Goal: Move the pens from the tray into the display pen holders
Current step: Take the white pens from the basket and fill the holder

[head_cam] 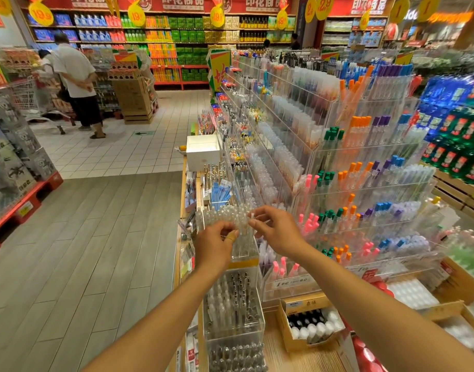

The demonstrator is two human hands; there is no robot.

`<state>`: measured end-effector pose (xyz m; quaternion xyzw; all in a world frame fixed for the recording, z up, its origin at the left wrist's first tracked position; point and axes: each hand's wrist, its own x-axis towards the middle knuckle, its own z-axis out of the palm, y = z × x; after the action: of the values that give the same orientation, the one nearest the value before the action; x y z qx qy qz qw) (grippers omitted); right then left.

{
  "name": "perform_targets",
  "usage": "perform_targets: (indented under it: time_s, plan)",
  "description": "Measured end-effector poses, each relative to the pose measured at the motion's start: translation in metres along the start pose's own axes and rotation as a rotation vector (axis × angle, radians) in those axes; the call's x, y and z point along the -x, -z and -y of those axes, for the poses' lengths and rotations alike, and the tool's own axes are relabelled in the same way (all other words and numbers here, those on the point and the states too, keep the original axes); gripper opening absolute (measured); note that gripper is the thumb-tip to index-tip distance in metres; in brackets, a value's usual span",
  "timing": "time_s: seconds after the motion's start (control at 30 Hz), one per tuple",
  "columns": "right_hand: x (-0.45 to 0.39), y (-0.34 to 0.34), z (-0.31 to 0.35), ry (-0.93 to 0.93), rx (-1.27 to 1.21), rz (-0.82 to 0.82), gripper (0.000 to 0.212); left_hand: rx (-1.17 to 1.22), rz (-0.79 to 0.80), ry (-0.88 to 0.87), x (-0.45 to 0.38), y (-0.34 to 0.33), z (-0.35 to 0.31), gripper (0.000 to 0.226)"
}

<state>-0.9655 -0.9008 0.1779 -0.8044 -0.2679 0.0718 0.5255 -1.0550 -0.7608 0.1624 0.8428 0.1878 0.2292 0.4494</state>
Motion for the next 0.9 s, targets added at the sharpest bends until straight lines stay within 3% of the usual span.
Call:
perform_targets:
  time_s: [0.23,0.4,0.67,0.9]
  plan:
    - [0.017,0.002,-0.007,-0.076,-0.059,0.021,0.011,0.086,0.065,0.213,0.006,0.006,0.002,0.013]
    - [0.048,0.011,-0.015,-0.157,-0.181,-0.009,0.02,0.099,0.181,0.247,0.024,0.003,-0.004,0.01]
    - [0.137,0.059,-0.05,-0.383,-0.359,-0.199,0.044,0.281,0.407,0.372,0.062,-0.016,-0.024,0.02]
    - [0.248,0.12,-0.089,-0.532,-0.396,-0.402,0.045,0.421,0.65,0.514,0.113,-0.07,-0.071,0.021]
